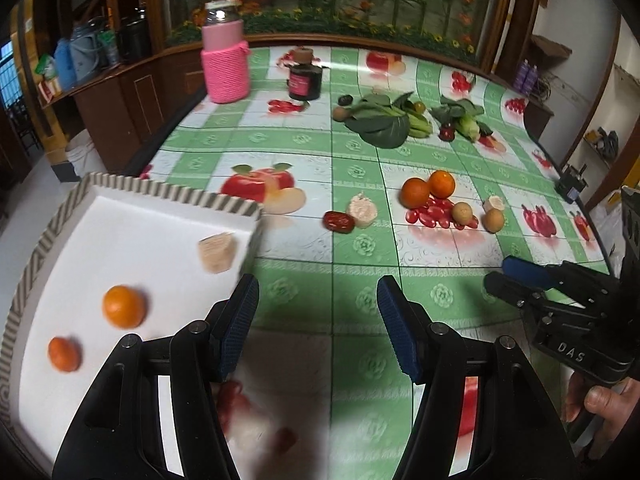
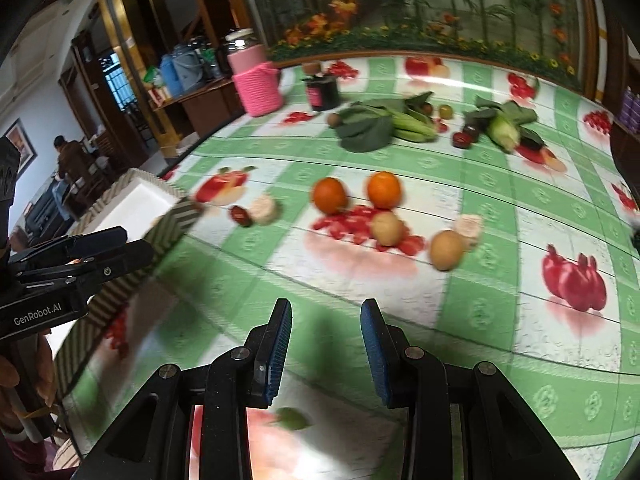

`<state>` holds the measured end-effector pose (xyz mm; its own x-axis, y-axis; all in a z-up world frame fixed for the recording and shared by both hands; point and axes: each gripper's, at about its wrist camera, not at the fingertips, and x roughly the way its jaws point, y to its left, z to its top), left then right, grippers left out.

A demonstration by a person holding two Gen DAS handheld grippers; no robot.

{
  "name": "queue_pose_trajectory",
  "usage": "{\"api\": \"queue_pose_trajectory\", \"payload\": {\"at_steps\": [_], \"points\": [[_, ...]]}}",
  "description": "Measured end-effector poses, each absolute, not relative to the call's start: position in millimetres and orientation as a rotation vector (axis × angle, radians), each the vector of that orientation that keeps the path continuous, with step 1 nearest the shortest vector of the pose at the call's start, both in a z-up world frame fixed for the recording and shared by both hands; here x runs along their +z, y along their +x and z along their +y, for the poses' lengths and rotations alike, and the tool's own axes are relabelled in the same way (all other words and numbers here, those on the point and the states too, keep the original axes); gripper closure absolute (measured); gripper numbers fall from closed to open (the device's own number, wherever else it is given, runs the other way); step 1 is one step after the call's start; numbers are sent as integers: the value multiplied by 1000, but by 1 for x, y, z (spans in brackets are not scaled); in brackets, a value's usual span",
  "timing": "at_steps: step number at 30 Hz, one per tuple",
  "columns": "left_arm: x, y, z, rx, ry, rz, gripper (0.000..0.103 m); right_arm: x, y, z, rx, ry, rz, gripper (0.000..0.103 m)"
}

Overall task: Organize fruits
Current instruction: 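Return both tools to the table and grasp the red date with the left tool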

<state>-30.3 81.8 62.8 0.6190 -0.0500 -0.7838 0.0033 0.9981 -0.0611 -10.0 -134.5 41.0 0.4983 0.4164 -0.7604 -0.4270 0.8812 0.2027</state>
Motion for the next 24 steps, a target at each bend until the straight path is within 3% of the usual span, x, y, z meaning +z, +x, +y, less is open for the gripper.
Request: {"api": "queue_pose_trajectory", "payload": {"at_steps": [24], "points": [[22,46,60,-54,7,1001,41,20,71,-125,495,-115,913,68]]}}
